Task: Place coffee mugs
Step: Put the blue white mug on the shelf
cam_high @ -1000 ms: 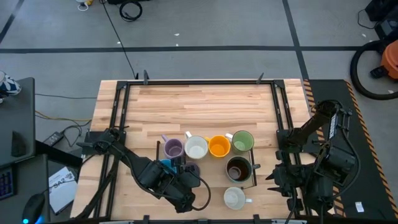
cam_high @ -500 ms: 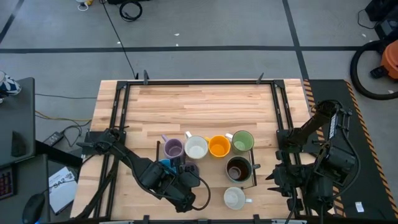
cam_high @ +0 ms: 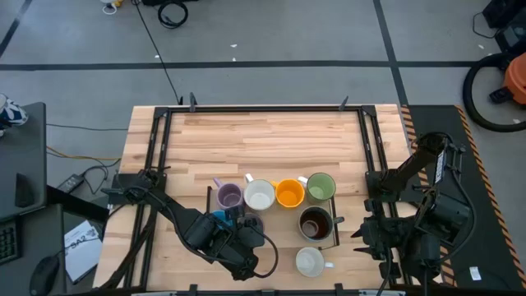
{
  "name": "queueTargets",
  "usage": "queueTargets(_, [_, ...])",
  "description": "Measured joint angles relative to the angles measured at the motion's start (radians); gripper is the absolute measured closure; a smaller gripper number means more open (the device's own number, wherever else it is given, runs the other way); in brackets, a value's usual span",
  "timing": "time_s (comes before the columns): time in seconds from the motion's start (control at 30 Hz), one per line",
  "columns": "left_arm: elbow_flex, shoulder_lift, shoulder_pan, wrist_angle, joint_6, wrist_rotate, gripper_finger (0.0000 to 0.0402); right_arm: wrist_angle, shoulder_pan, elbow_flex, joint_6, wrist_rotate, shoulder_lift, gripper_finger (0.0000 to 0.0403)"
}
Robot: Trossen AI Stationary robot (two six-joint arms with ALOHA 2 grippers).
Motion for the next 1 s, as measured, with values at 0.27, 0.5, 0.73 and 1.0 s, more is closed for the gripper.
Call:
queueTargets(0.27, [0.0,0.0,0.0,0.007,0.051,-0.007,0.0248,0.0,0.0,0.0,0.0,0.0,0.0,0.0247])
queueTargets(0.5, [0.005,-0.001,0.0,0.011,0.056,-0.018,0.0246,0.001,0.0,0.0,0.0,0.0,0.0,0.0247])
queueTargets(0.73, [0.075,-0.006,-0.01,0.021,0.097,-0.022,0.0246,0.027,0.0,0.0,0.0,-0.025,0.0,0.0247])
queueTargets(1.0, [0.066,-0.099,-0.095,0.039,0.129,-0.038,0.0246,0.17,0.0,0.0,0.0,-0.102,0.0,0.0247])
